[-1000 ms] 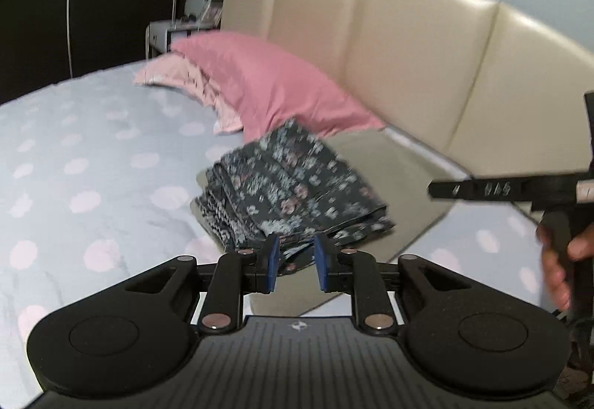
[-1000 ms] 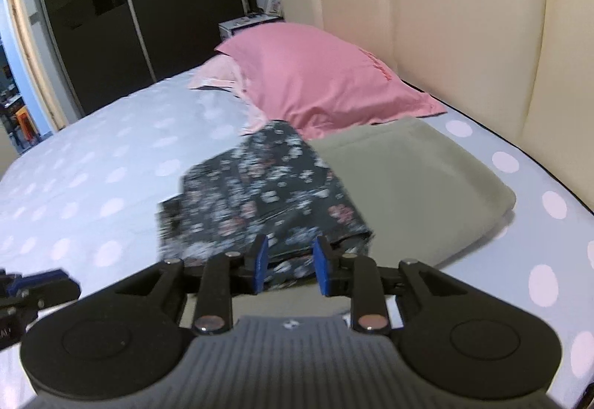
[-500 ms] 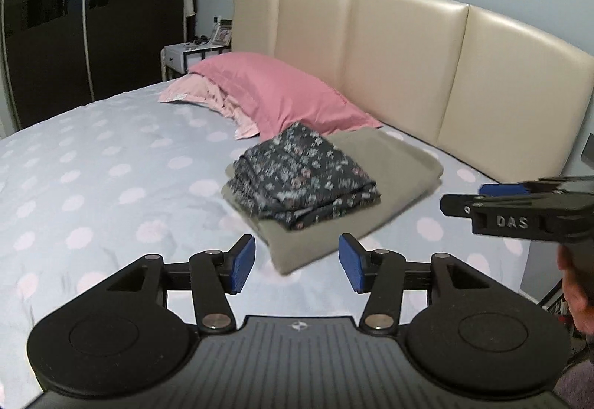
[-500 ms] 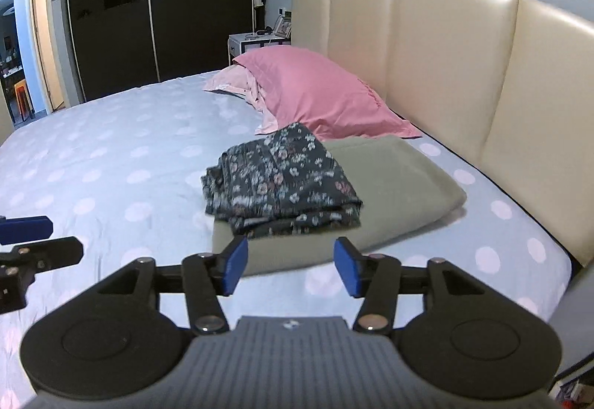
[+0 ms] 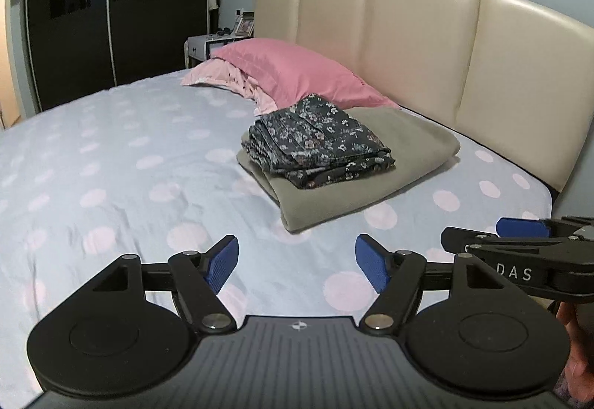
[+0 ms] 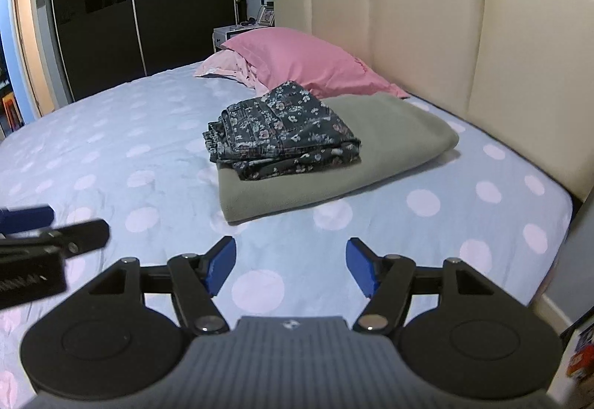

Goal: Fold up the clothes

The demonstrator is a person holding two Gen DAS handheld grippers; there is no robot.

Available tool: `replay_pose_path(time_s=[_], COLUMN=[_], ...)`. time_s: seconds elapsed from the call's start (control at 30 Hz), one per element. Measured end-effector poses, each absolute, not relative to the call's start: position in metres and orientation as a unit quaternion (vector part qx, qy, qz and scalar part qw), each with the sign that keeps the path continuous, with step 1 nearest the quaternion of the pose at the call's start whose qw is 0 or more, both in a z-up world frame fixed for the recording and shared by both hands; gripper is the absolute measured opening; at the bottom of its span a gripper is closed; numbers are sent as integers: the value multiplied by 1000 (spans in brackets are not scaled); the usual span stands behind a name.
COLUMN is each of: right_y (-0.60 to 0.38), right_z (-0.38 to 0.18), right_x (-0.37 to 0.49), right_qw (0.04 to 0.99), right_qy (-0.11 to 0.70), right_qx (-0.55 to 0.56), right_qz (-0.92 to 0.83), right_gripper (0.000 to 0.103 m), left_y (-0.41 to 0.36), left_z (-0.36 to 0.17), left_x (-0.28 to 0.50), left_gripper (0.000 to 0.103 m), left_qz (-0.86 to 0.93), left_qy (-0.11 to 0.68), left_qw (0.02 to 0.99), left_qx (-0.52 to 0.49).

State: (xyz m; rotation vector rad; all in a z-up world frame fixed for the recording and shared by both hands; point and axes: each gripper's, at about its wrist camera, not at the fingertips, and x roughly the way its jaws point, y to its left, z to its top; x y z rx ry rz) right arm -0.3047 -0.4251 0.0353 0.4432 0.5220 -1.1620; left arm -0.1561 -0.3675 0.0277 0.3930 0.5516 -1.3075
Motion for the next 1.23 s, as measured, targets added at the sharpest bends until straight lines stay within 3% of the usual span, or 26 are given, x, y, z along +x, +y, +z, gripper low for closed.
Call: replay_pose_path(time_s=[1.0, 1.23], right_y=[-413, -411], right_z=[27, 27], right_x=[-275, -275], right_qw=[795, 793], right_qy=[247, 249], right_qx=[177, 177], right_qz=[-525, -527], right_gripper=[70, 70], left_y=[-360, -357], left_z=[14, 14], left_x=[-151, -154], left_gripper=[68, 63], left_qz=[-565, -569], left_qy=[265, 265], left_qw=[761, 758], left_qx=[178, 178])
